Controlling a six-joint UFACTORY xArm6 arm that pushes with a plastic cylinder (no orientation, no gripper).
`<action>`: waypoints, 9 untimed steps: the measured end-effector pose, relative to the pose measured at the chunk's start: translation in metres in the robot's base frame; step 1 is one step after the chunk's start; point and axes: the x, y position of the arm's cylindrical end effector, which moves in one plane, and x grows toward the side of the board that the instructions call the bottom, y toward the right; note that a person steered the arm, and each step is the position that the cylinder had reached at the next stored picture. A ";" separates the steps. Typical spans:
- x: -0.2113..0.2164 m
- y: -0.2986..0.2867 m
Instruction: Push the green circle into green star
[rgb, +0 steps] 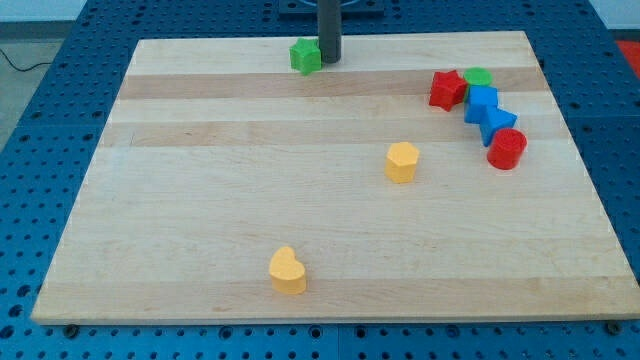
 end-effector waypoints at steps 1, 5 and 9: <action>0.008 0.066; 0.078 0.222; 0.027 0.098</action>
